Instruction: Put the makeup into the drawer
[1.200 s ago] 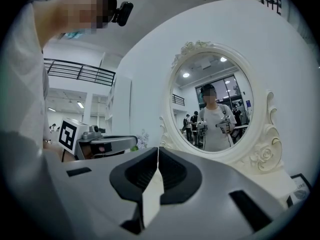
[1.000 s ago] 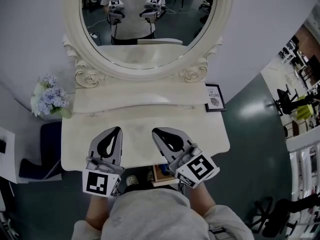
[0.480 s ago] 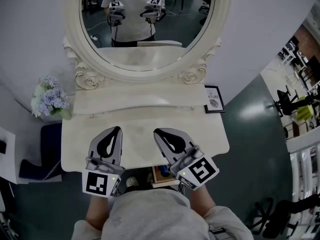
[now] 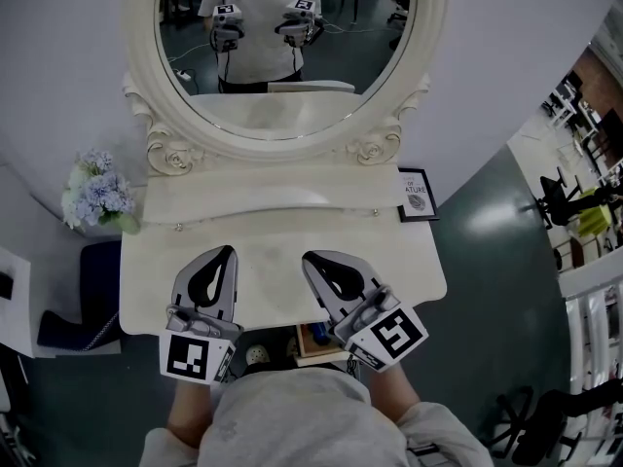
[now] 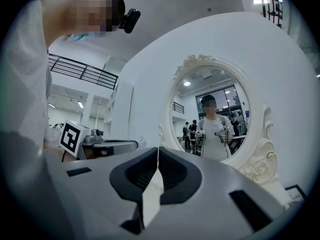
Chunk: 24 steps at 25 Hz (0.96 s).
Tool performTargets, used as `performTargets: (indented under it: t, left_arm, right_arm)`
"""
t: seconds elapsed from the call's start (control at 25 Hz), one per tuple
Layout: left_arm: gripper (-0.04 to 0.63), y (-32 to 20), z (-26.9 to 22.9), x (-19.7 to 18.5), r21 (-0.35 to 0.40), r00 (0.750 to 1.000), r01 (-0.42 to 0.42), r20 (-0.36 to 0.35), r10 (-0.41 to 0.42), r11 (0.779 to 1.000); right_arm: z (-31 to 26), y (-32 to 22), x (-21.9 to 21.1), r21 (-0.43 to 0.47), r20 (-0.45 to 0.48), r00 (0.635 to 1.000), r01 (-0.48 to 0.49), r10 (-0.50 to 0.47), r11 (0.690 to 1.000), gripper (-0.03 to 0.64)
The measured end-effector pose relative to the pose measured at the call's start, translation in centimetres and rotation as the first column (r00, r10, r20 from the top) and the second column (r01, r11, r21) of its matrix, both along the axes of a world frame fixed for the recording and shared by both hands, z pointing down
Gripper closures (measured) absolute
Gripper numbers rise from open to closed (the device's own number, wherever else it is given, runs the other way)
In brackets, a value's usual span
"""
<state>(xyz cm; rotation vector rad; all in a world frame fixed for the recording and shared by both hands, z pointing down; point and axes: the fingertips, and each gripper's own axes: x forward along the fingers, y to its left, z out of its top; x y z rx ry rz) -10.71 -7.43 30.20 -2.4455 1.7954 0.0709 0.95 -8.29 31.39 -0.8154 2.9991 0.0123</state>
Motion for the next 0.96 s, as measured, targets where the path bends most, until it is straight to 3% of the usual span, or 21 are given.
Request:
performTargets:
  t: [0.96]
  left_arm:
    - [0.581, -0.49, 0.07, -0.05, -0.001, 1.000, -0.001, -0.001, 0.001, 1.000]
  right_arm:
    - [-0.16, -0.25, -0.36, 0.001, 0.016, 1.000, 0.013, -0.013, 1.000, 0.594]
